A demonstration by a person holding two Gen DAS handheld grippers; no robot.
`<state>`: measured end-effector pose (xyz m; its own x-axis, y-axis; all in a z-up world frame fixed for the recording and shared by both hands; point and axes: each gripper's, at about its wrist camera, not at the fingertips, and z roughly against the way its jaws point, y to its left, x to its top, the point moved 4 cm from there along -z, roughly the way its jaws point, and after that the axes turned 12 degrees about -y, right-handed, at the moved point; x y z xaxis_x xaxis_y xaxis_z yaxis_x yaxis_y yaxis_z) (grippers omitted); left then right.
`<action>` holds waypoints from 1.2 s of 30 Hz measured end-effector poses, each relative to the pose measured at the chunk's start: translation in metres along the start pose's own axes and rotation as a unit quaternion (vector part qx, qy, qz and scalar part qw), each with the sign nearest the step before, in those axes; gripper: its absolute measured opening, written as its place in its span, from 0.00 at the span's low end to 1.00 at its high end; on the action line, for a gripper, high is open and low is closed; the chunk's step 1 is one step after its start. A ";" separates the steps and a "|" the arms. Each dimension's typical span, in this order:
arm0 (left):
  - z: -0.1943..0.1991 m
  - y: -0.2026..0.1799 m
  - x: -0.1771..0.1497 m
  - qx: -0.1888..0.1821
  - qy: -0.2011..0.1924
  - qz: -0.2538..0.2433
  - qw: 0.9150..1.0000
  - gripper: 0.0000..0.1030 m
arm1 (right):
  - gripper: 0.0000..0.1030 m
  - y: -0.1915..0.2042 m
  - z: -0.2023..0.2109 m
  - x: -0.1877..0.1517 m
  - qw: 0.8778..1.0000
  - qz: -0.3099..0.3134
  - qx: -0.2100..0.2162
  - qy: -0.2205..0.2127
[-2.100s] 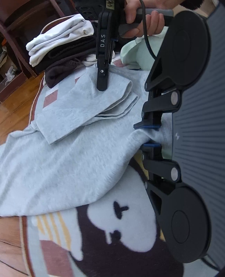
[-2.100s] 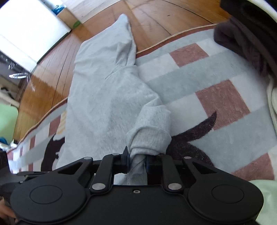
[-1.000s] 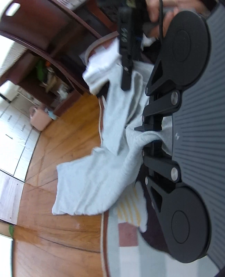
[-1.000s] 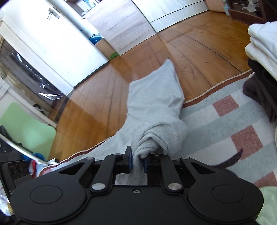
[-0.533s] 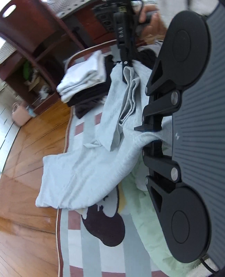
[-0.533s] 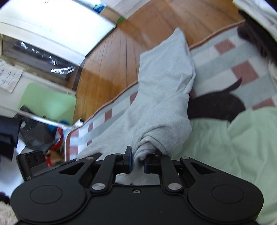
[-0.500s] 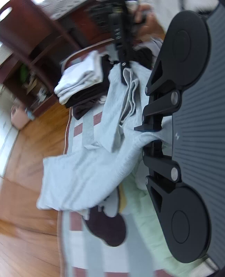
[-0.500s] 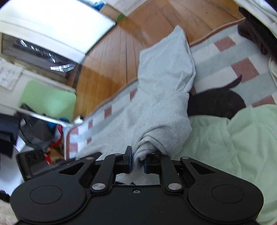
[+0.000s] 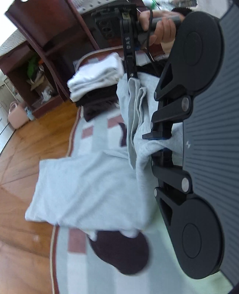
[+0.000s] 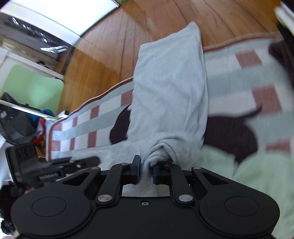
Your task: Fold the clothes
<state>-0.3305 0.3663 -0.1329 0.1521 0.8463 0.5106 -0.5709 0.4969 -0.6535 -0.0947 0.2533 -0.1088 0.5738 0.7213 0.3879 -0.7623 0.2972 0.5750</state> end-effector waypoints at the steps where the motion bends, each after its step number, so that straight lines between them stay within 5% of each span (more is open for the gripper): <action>1: -0.008 0.005 0.012 0.002 0.003 0.003 1.000 0.07 | 0.16 0.000 -0.006 0.015 1.000 0.001 -0.005 0.006; 8: -0.065 0.026 0.076 0.064 0.022 -0.031 0.997 0.07 | 0.16 -0.003 -0.065 0.087 0.994 -0.057 -0.034 0.092; 11: -0.084 0.044 0.114 0.081 -0.007 -0.028 0.996 0.09 | 0.19 -0.006 -0.090 0.127 0.990 -0.080 -0.057 0.097; 12: -0.091 0.056 0.125 0.091 -0.025 -0.024 0.995 0.18 | 0.21 -0.010 -0.099 0.141 0.990 -0.089 -0.059 0.090; 13: -0.099 0.071 0.134 0.103 -0.040 -0.015 0.994 0.46 | 0.25 -0.017 -0.110 0.155 0.991 -0.097 -0.057 0.078; 15: -0.115 0.101 0.142 0.125 -0.055 0.014 0.991 0.74 | 0.36 -0.034 -0.131 0.179 0.991 -0.113 -0.052 0.047; 19: -0.118 0.146 0.136 0.110 -0.097 0.032 0.989 0.74 | 0.44 -0.074 -0.141 0.183 0.987 -0.150 0.022 -0.062; 22: -0.111 0.161 0.119 0.085 -0.107 -0.004 0.991 0.74 | 0.44 -0.091 -0.136 0.155 0.984 -0.141 0.059 -0.086; 25: -0.108 0.161 0.100 0.073 -0.106 -0.075 0.989 0.73 | 0.44 -0.092 -0.131 0.126 0.995 -0.020 0.008 -0.100; 28: -0.115 0.148 0.093 0.061 -0.089 -0.145 0.983 0.72 | 0.44 -0.092 -0.125 0.097 0.989 0.081 -0.061 -0.108; 32: -0.122 0.148 0.094 0.011 -0.090 -0.107 0.990 0.72 | 0.46 -0.099 -0.118 0.090 0.990 0.051 -0.042 -0.125; 33: -0.124 0.149 0.095 -0.004 -0.090 -0.091 0.992 0.68 | 0.49 -0.101 -0.119 0.093 0.990 0.038 -0.038 -0.130; 34: -0.125 0.150 0.095 -0.020 -0.090 -0.075 0.993 0.49 | 0.50 -0.104 -0.122 0.097 0.990 0.023 -0.036 -0.133; 36: -0.128 0.151 0.097 -0.051 -0.090 -0.042 0.994 0.30 | 0.51 -0.111 -0.129 0.106 0.990 -0.030 -0.025 -0.134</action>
